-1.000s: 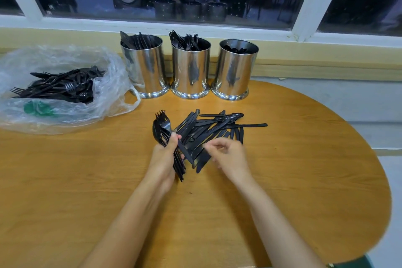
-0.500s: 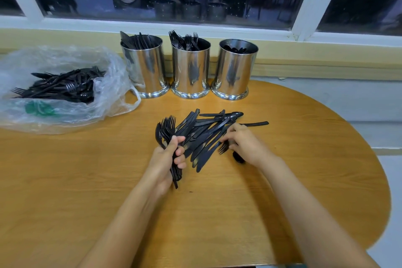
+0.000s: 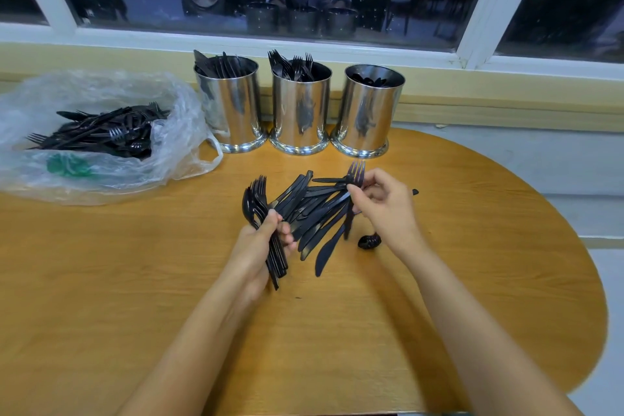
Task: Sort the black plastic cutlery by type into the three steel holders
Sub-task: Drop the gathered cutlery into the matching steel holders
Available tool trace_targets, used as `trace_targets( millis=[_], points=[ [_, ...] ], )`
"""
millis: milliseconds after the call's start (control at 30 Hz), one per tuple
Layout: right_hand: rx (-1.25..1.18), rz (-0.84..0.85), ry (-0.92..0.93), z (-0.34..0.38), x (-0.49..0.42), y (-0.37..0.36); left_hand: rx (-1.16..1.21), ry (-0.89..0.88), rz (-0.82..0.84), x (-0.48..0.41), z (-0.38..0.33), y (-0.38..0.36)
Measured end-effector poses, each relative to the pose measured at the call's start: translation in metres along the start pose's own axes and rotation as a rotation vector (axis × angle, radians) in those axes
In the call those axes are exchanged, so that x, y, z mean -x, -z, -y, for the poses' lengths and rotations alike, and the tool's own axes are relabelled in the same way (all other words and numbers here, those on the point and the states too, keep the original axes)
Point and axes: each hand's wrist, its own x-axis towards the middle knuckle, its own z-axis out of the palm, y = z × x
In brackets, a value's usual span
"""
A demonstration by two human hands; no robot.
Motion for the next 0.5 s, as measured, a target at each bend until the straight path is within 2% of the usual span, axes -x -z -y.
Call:
trace_targets(
  millis=[100,200,333,500],
  points=[
    [-0.16,0.106,-0.138,0.021,0.003,-0.009,-0.094,-0.039,0.07,0.004,0.003,-0.01],
    [-0.148,0.183,-0.215,0.031,0.005,-0.024,-0.216,-0.046,0.139,0.011,0.006,-0.019],
    [-0.055,0.153,-0.167,0.027,0.006,-0.035,-0.251,-0.055,0.234,0.017,0.004,-0.024],
    [-0.203,0.159,-0.182,0.025,0.001,-0.032,-0.125,0.009,0.314,0.02,-0.001,-0.021]
  ],
)
